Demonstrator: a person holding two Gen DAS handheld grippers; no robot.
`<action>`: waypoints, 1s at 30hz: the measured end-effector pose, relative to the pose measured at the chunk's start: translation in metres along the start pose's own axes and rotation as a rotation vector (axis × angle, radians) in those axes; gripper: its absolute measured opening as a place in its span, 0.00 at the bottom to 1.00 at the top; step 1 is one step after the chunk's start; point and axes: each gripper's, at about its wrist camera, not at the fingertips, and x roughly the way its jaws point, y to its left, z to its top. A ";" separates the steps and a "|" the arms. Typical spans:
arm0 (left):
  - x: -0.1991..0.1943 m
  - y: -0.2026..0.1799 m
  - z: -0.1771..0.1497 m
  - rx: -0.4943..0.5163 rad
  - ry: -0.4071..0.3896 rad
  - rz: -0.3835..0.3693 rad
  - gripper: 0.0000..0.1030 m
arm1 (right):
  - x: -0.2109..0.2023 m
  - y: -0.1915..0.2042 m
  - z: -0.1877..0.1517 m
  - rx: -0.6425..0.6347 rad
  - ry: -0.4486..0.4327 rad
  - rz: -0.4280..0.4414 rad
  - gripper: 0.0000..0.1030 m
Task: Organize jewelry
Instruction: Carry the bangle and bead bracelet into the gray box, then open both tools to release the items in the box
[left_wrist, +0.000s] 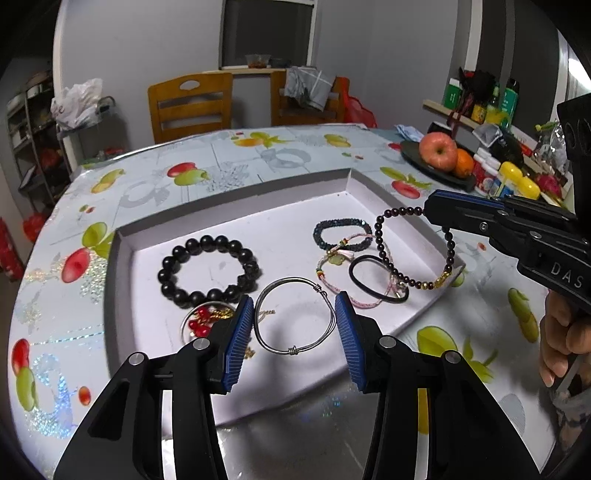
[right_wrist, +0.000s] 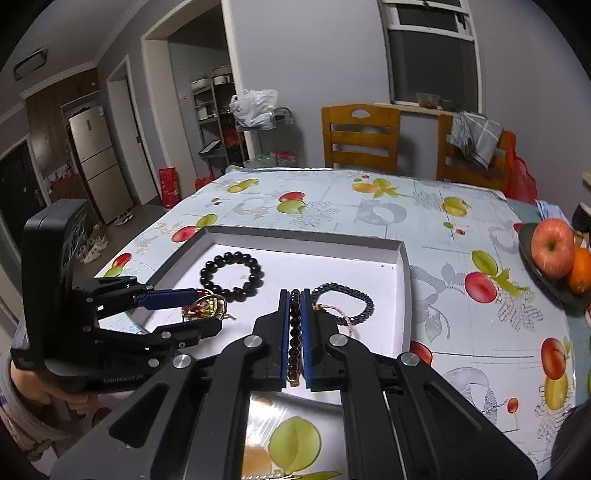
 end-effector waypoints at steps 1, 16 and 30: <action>0.004 -0.001 0.001 0.002 0.008 0.000 0.46 | 0.003 -0.003 -0.001 0.008 0.004 0.000 0.05; 0.031 -0.006 -0.001 0.038 0.075 -0.002 0.46 | 0.032 -0.032 -0.024 0.095 0.038 -0.023 0.06; 0.043 -0.009 0.004 0.033 0.072 -0.014 0.46 | 0.034 -0.045 -0.030 0.149 0.042 -0.011 0.06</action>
